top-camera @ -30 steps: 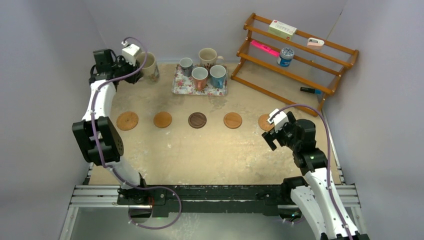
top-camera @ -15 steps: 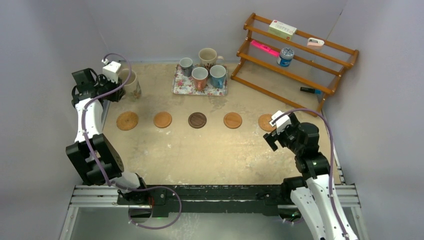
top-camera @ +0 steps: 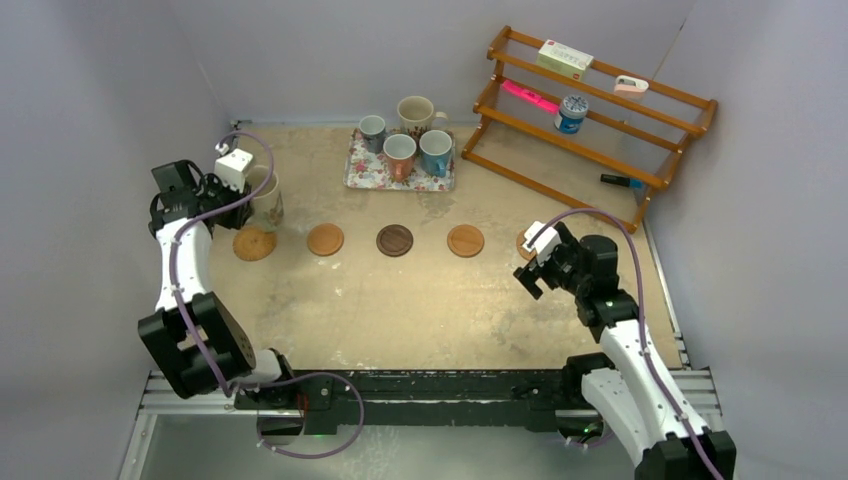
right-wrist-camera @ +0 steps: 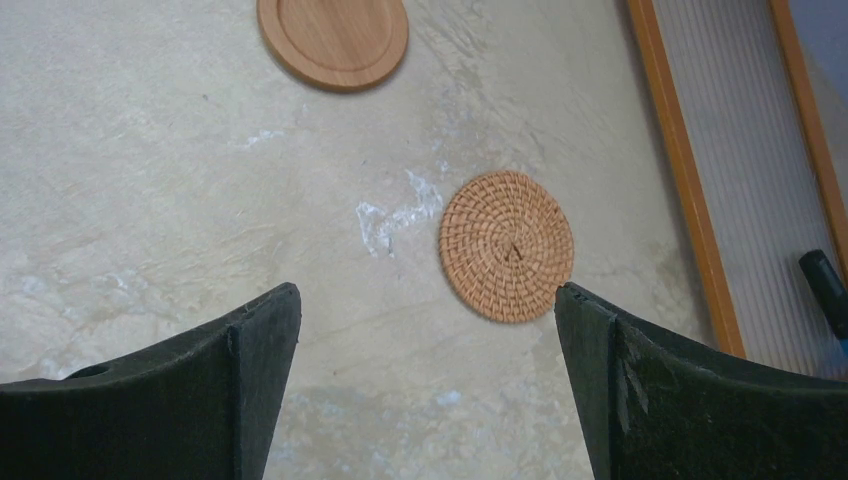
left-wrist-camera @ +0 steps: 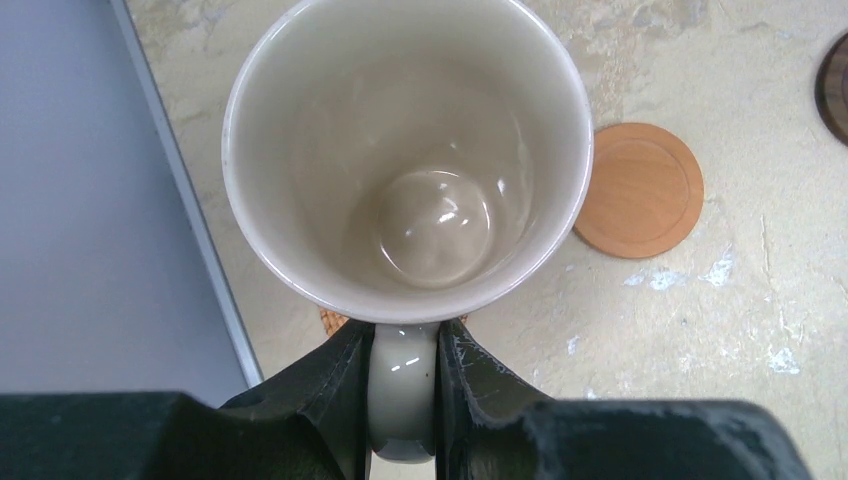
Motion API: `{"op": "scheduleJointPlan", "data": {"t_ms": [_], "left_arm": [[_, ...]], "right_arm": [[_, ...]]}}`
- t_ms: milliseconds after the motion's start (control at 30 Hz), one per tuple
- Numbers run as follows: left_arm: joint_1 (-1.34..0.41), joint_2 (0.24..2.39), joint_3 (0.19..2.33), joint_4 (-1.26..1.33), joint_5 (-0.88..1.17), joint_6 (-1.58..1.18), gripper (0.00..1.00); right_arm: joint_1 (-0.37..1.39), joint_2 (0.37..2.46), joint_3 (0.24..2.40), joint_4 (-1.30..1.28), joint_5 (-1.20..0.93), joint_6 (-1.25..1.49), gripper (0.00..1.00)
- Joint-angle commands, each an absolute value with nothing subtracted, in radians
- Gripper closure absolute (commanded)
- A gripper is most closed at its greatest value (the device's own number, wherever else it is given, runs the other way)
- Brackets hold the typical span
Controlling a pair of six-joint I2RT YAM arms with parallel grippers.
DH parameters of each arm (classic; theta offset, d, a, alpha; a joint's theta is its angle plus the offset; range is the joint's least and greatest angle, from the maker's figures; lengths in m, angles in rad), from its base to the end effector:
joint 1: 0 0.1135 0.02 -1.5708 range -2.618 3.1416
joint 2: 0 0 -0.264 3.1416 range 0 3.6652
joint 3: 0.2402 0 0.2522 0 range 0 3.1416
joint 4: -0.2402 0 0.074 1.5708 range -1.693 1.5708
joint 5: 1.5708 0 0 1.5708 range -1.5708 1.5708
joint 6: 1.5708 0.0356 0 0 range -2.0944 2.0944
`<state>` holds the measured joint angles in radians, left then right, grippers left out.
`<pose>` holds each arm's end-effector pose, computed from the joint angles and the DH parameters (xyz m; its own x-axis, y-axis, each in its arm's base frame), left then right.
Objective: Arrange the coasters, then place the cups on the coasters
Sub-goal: Place the cup on the coaster.
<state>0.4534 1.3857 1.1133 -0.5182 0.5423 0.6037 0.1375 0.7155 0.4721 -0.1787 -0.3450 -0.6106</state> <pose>0.2750 0.1136 0.2906 -0.5537 0.2711 -0.7873 0.3226 0.9415 0.0973 0.1677 0.0354 0.2418 -0.0833 -0.5562 -0.8268 -0.5887 0.6969 -0.4095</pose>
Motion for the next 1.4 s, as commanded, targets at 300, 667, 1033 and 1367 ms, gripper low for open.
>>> {"op": "scheduleJointPlan", "data": {"t_ms": [300, 667, 1033, 1367], "left_arm": [[0.562, 1.200, 1.015, -0.422, 0.594, 0.676, 1.00], [0.658, 1.224, 0.912, -0.310, 0.767, 0.668, 1.00], [0.669, 1.197, 0.804, -0.140, 0.777, 0.592, 1.00], [0.745, 1.204, 0.787, -0.114, 0.820, 0.588, 1.00]], "right_arm": [[0.137, 0.940, 0.366, 0.316, -0.459, -0.520, 0.01], [0.137, 0.842, 0.268, 0.447, -0.455, -0.481, 0.01], [0.137, 0.872, 0.260, 0.454, -0.464, -0.497, 0.01], [0.137, 0.862, 0.247, 0.456, -0.468, -0.512, 0.01]]}}
